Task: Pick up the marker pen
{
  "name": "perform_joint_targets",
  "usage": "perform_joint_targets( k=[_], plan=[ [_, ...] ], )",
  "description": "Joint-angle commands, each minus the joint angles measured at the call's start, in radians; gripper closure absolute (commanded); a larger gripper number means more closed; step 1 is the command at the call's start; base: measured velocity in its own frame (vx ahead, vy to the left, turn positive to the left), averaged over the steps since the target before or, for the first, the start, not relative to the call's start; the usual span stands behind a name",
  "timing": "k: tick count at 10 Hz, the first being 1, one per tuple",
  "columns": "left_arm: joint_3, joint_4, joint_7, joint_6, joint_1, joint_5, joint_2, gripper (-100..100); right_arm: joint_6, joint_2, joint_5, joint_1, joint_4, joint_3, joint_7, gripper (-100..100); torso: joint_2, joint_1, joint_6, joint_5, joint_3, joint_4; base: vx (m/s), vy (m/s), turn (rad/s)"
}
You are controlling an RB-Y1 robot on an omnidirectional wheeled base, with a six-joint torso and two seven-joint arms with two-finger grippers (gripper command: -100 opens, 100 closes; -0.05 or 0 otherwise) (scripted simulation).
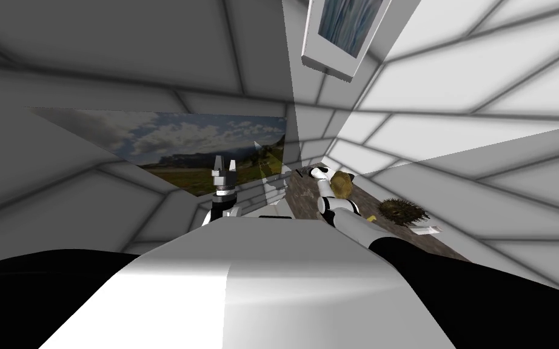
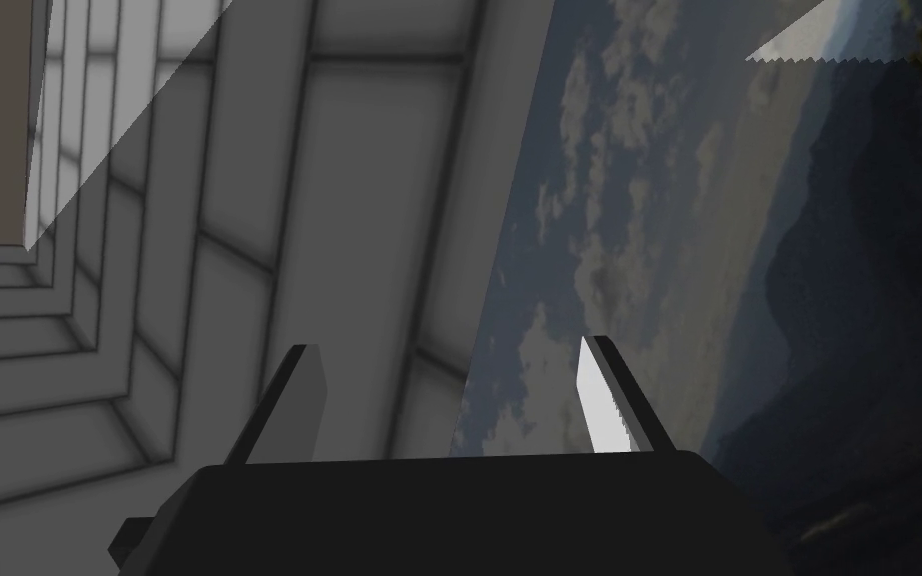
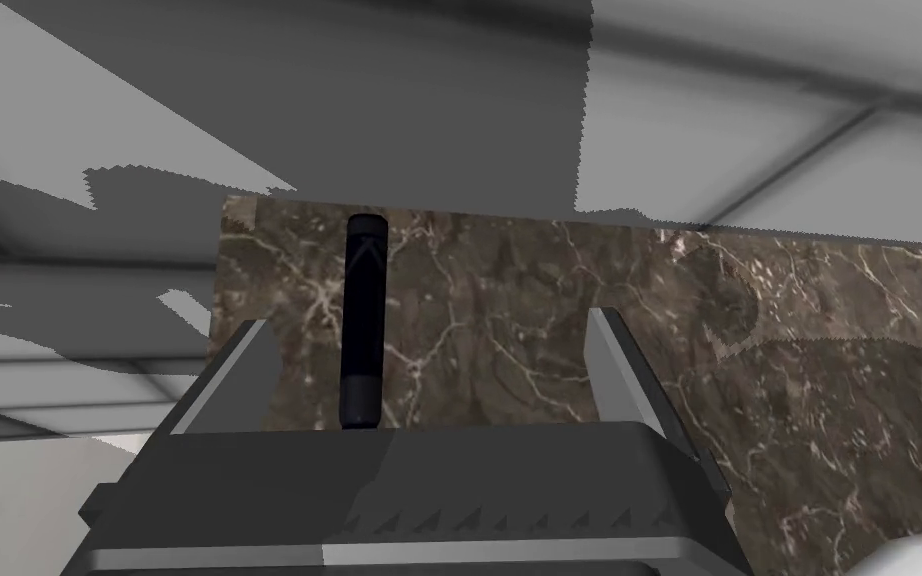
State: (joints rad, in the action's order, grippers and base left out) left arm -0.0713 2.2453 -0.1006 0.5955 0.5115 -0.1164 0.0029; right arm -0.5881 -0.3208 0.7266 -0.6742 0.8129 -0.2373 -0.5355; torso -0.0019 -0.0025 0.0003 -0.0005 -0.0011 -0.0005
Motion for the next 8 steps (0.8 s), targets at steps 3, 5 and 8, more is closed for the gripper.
perform_joint_targets(
  k=[3,5,8],
  plan=[
    [0.000,0.000,0.000,0.000,0.000,0.000,0.000,0,-0.046,-0.001,0.018,-0.030,-0.101,-0.019,-0.047,-100,0.000,0.001,0.000,0.000,0.000,0.000,0.021,-0.035,0.067],
    [0.000,0.000,0.000,0.000,0.000,0.000,0.000,0,-0.066,-0.001,0.028,-0.046,-0.155,-0.029,-0.070,-100,0.000,0.000,0.000,0.000,0.000,0.000,0.027,-0.046,0.086],
    [0.000,0.000,0.000,0.000,0.000,0.000,0.000,0,-0.068,-0.005,0.048,-0.063,-0.212,-0.037,-0.064,-100,0.000,0.000,0.000,0.000,0.000,0.000,0.016,-0.035,0.049]
  ],
)
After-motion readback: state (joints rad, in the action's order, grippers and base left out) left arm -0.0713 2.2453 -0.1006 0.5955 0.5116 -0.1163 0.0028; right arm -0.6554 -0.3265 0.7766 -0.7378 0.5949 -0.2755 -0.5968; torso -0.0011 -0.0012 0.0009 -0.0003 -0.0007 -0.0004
